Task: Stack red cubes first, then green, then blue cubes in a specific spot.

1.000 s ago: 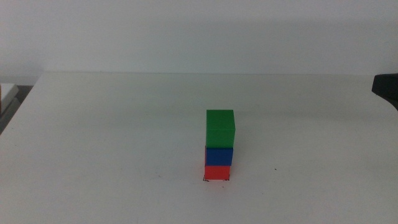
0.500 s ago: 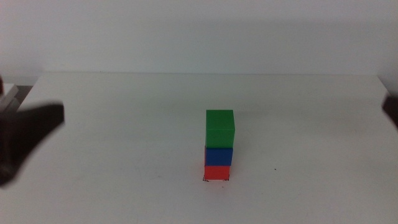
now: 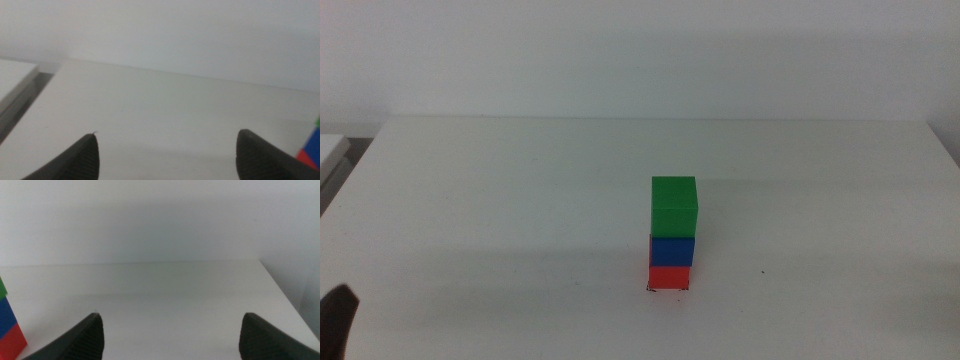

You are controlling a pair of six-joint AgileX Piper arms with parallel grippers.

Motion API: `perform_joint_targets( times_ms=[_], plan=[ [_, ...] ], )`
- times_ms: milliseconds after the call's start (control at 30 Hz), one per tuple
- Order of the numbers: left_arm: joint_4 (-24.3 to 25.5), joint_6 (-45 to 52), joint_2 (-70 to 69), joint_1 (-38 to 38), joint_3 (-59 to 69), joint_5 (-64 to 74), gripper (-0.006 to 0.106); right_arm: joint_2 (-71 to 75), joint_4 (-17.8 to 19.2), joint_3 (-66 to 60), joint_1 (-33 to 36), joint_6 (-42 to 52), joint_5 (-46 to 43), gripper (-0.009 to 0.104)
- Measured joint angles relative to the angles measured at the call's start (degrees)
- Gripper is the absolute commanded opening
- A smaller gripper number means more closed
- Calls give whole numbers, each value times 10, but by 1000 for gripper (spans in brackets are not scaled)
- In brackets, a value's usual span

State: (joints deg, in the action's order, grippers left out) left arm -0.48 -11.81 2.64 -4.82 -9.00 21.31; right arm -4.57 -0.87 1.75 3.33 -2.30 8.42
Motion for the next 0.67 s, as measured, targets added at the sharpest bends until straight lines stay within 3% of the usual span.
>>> perform_joint_targets(
  times_ms=[300, 667],
  plan=[
    [5, 0, -24, 31, 82, -59, 94, 43, 1, -15, 0, 0, 36, 93],
    [5, 0, -24, 31, 90, -87, 94, 43, 1, -15, 0, 0, 37, 93]
  ],
)
